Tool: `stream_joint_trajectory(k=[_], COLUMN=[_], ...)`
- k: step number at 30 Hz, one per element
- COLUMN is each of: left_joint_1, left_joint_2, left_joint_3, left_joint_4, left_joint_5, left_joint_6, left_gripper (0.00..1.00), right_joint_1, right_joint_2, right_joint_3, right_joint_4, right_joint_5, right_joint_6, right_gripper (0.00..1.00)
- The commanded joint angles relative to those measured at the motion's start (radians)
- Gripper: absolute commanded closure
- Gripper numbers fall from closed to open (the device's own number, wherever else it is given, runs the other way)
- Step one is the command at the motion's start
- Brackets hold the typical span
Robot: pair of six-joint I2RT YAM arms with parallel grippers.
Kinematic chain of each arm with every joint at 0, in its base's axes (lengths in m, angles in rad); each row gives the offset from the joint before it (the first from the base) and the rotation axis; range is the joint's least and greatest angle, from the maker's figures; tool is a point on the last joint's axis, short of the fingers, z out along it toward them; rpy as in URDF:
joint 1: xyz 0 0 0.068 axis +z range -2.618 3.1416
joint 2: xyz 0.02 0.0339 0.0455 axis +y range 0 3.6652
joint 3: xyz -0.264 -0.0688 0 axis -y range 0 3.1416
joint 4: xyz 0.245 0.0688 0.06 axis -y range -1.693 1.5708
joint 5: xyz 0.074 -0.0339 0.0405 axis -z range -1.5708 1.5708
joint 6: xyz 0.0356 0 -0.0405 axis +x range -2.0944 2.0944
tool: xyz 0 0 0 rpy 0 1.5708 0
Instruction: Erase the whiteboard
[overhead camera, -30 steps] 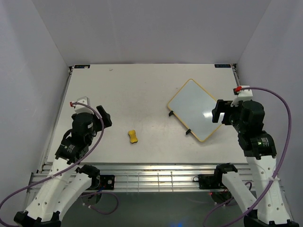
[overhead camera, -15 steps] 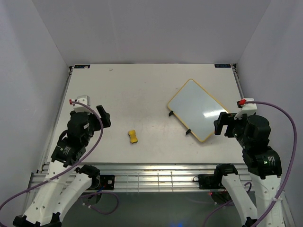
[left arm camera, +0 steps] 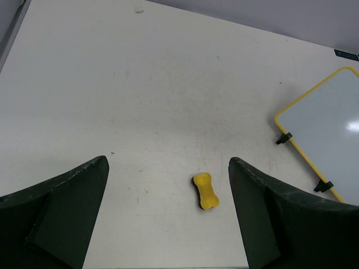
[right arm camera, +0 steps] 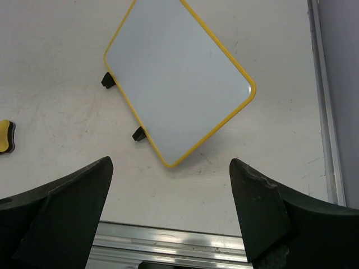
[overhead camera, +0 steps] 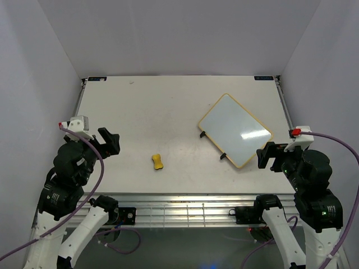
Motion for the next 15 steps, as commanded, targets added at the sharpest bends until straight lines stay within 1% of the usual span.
stream_joint_trajectory(k=[1, 5, 15], left_joint_1=[0.006, 0.006, 0.006], left_joint_2=[-0.002, -0.004, 0.003], left_joint_3=[0.039, 0.048, 0.033], left_joint_4=[-0.057, -0.057, -0.028], left_joint_5=[0.007, 0.003, 0.026], left_joint_6=[0.012, 0.015, -0.002], left_gripper=[0.02, 0.02, 0.02], right_joint_1=[0.006, 0.006, 0.006], right_joint_2=[-0.012, -0.023, -0.026], right_joint_3=[0.019, 0.019, 0.01], right_joint_4=[-0.003, 0.001, -0.001], right_joint_5=[-0.009, 0.014, 0.011], right_joint_6=[0.011, 0.017, 0.028], right_gripper=[0.1, 0.1, 0.1])
